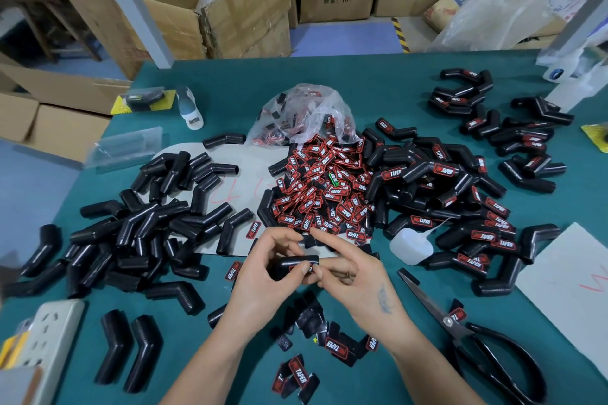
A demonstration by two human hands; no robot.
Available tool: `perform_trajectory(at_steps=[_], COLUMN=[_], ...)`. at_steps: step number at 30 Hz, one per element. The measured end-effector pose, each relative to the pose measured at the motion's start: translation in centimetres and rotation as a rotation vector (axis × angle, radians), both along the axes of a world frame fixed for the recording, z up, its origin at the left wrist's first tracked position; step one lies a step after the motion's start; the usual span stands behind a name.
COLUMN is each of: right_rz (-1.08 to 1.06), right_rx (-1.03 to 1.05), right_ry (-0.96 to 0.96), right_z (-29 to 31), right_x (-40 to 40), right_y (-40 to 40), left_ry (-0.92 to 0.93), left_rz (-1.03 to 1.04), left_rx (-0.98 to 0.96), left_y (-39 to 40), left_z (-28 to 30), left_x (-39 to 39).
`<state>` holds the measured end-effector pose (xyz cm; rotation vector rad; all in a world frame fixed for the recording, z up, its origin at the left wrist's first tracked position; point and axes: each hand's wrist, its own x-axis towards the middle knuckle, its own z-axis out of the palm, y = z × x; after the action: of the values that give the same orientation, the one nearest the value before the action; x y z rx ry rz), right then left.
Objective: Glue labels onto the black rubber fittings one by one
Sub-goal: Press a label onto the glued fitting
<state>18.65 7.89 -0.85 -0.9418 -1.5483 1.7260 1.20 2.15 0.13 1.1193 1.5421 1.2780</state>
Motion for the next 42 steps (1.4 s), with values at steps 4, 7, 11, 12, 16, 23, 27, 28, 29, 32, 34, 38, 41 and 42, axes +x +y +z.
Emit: perform_trajectory(at_steps=[4,7,11,12,16,23,27,28,29,32,34,38,41,42], right_rz=[0.003,0.0,-0.004,-0.005,-0.005,0.004,-0.01,-0.014,-0.016,-0.011,-0.006,-0.002,-0.003,-0.003], right_rx=[0.003,0.009,0.017,0.019,0.031,0.0,-0.02,-0.025,-0.028,-0.024,-0.016,-0.005,0.001,-0.002], right_ry=[-0.005,-0.009,-0.02,-0.028,-0.053,-0.05,-0.065,-0.066,-0.063,-0.048,-0.037,-0.036,-0.032,-0.029], right_z=[-0.25,-0.22,-0.13,-0.12,-0.07,0.56,0.65,0.65,0.67,0.7,0.71,0.49,0.45,0.48], right_x=[0.02,0.06,0.07,0.06,0.12,0.32,0.19,0.16,0.16,0.16,0.16,0.16,0.14,0.11], right_y=[0.01,0.0,-0.04,-0.06,-0.14,-0.06,-0.08,-0.1,-0.1,-0.08,-0.05,-0.05,-0.1,-0.1], left_ry=[0.018,0.028,0.026,0.032,0.069,0.046,0.02,0.024,0.029,0.049,0.046,0.044,0.013,0.01], left_rz=[-0.004,-0.002,0.001,0.002,-0.004,0.001,0.003,0.003,0.002,-0.004,-0.006,-0.011,-0.008,-0.009], left_rx=[-0.005,-0.005,-0.011,-0.012,-0.011,-0.018,-0.024,-0.024,-0.022,-0.011,-0.011,-0.008,-0.013,-0.014], left_y=[0.05,0.01,0.07,0.07,0.08,0.03,0.02,0.02,0.04,0.15,0.17,0.08,0.02,0.01], left_z=[0.04,-0.01,0.0,-0.01,0.05,-0.16,-0.33,-0.31,-0.27,-0.15,-0.15,-0.28,-0.37,-0.39], left_x=[-0.07,-0.05,-0.11,-0.11,-0.07,-0.09,-0.07,-0.07,-0.04,0.06,0.05,-0.11,-0.12,-0.12])
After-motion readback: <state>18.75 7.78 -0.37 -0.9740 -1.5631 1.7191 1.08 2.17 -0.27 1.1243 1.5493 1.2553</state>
